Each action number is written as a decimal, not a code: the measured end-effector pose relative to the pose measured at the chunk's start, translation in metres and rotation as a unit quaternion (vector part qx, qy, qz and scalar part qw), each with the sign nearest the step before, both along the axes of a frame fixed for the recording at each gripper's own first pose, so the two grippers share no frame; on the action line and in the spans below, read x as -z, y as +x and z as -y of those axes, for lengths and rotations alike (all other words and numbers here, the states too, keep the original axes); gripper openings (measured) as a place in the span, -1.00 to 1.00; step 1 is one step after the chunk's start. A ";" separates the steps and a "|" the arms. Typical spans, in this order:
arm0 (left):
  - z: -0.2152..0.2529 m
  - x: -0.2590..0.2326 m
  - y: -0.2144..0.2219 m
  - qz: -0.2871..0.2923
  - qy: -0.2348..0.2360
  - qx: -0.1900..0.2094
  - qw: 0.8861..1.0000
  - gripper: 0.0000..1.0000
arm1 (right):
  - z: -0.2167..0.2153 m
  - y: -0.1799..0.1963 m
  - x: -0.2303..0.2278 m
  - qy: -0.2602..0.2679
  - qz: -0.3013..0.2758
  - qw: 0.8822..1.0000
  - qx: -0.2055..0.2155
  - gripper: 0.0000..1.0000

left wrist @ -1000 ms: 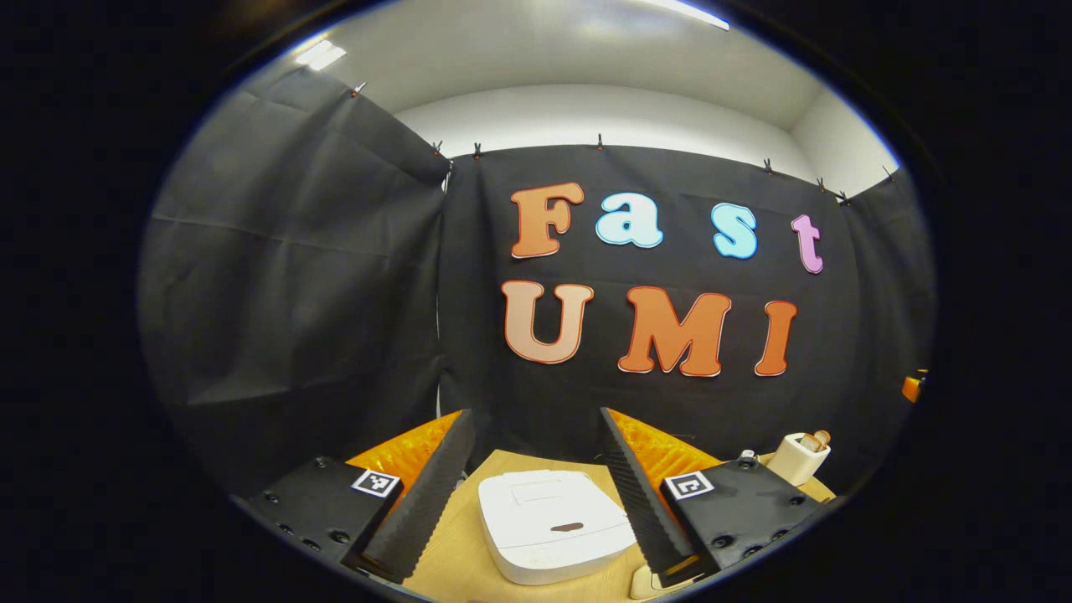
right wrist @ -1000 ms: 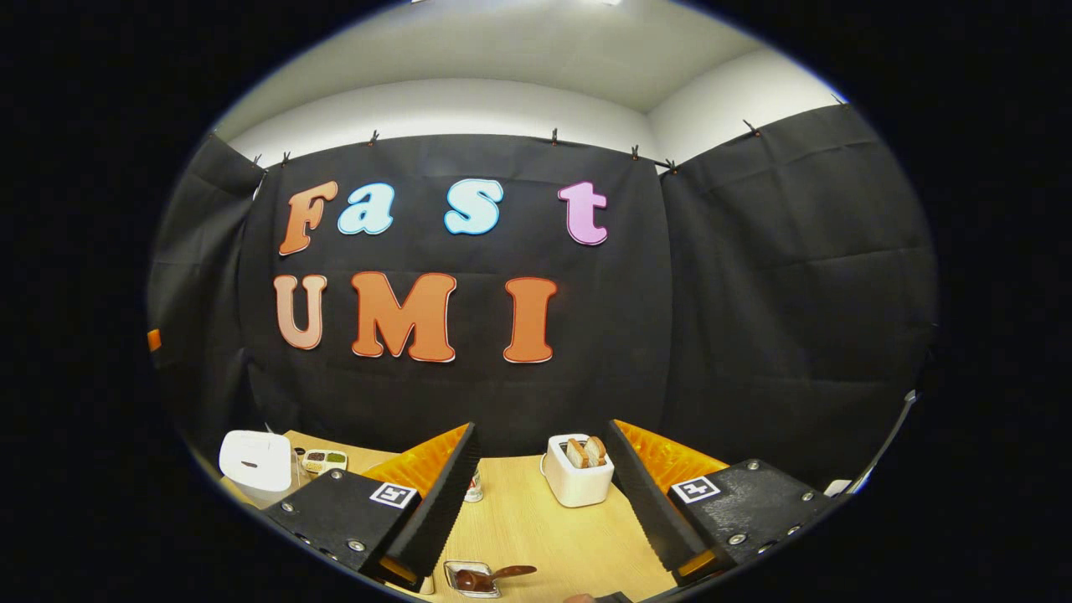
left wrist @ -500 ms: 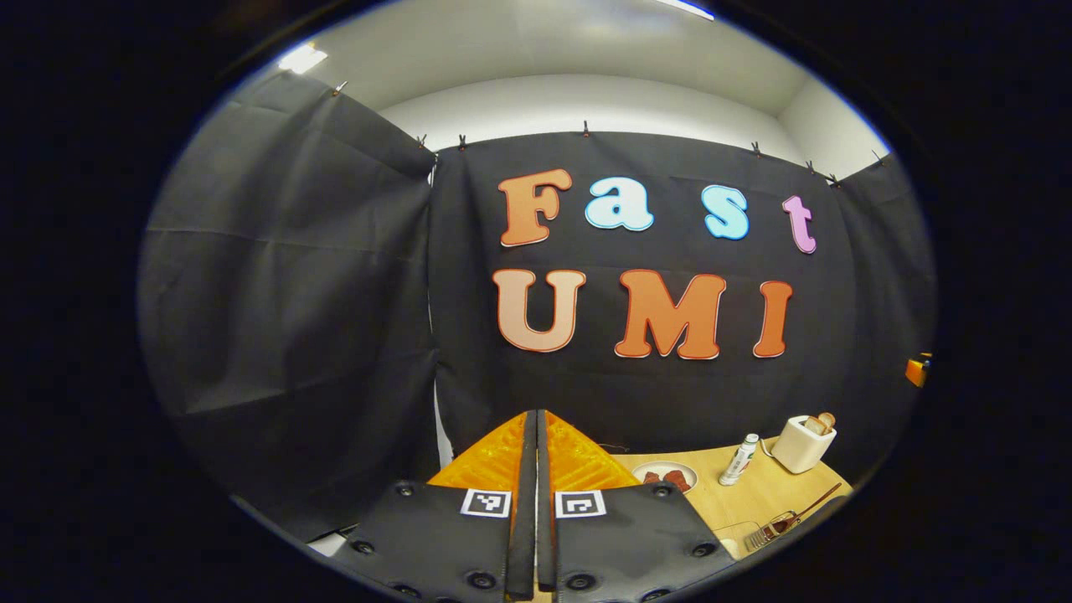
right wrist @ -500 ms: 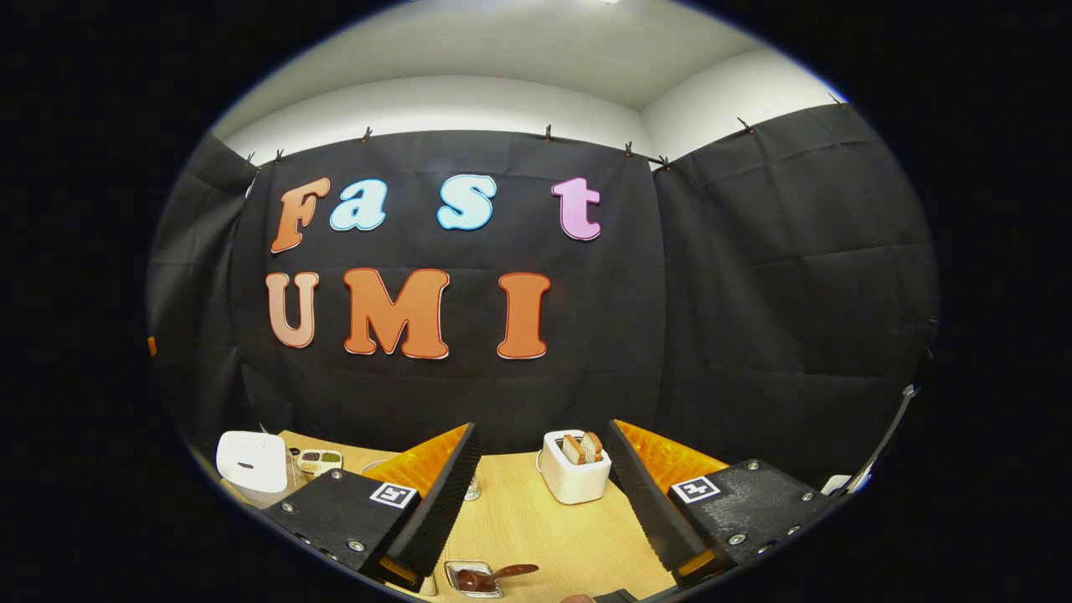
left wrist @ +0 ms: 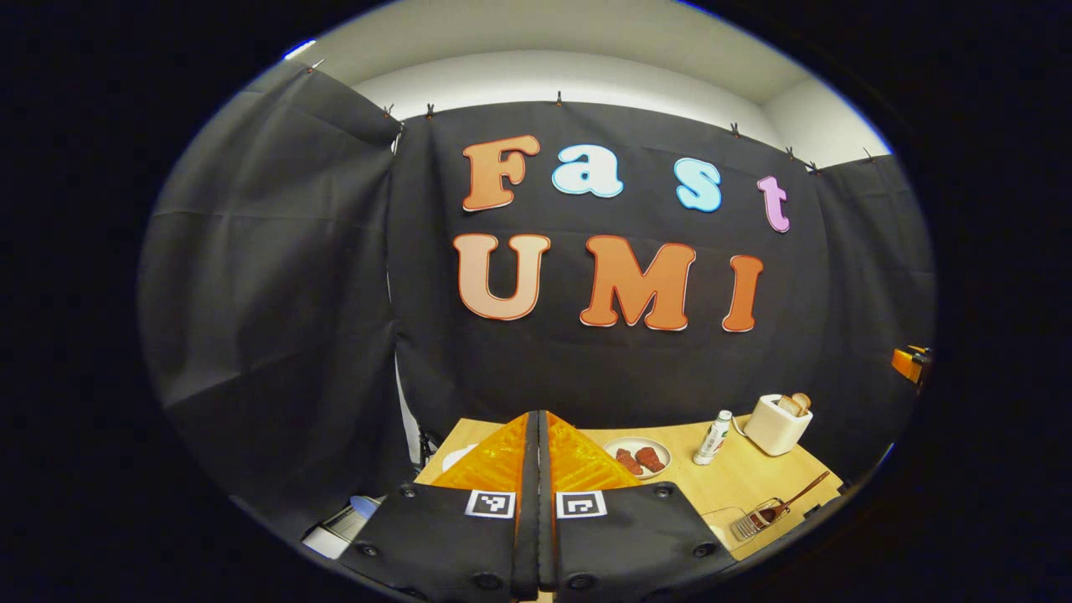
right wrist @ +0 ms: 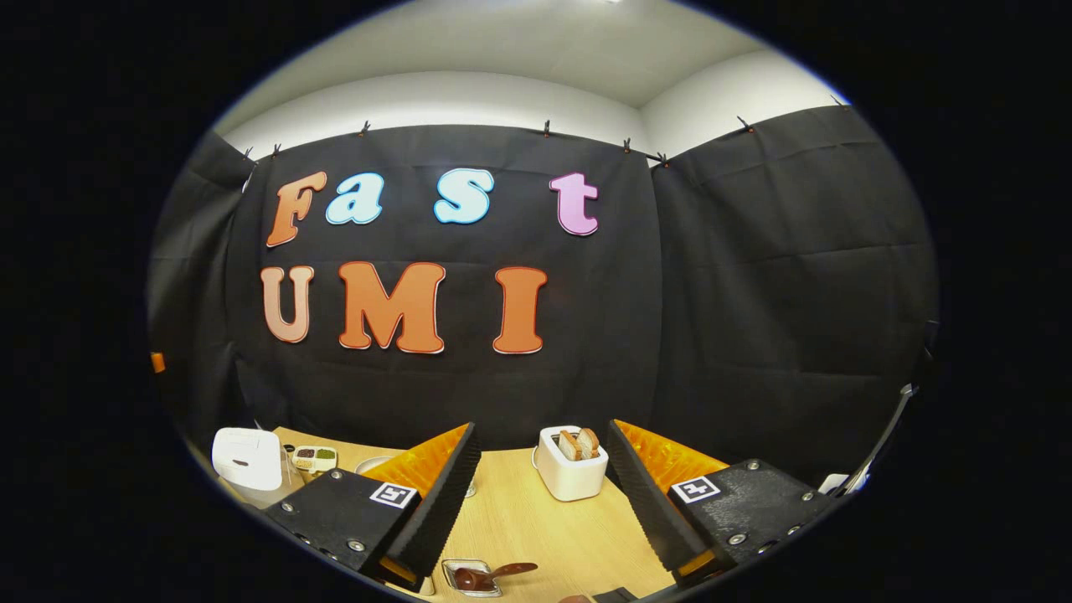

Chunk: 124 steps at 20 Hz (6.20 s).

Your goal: Close the left gripper, press the button to open the rice cooker; take a wooden spoon from the chopstick holder with the right hand, scoop a spoonful of rice and pour it into the rice cooker, then put the wooden spoon back into the chopstick holder.

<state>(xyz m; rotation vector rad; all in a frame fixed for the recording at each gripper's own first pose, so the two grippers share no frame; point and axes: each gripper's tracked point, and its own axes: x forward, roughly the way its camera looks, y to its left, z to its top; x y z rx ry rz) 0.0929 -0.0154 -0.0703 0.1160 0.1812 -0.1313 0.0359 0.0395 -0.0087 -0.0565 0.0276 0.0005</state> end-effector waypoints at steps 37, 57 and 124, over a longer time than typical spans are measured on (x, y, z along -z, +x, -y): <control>0.004 0.239 0.087 -0.266 -0.021 0.002 0.964 -0.90 | 0.015 0.002 0.060 -0.012 -0.076 0.996 0.036 0.89; 0.006 -0.011 0.054 0.006 0.007 -0.025 1.000 -0.92 | 0.020 -0.015 0.034 0.011 -0.035 0.999 0.018 0.90; -0.078 -0.089 -0.054 0.095 0.024 -0.106 0.990 0.96 | -0.065 0.010 0.264 0.141 -0.222 0.962 -0.066 -0.96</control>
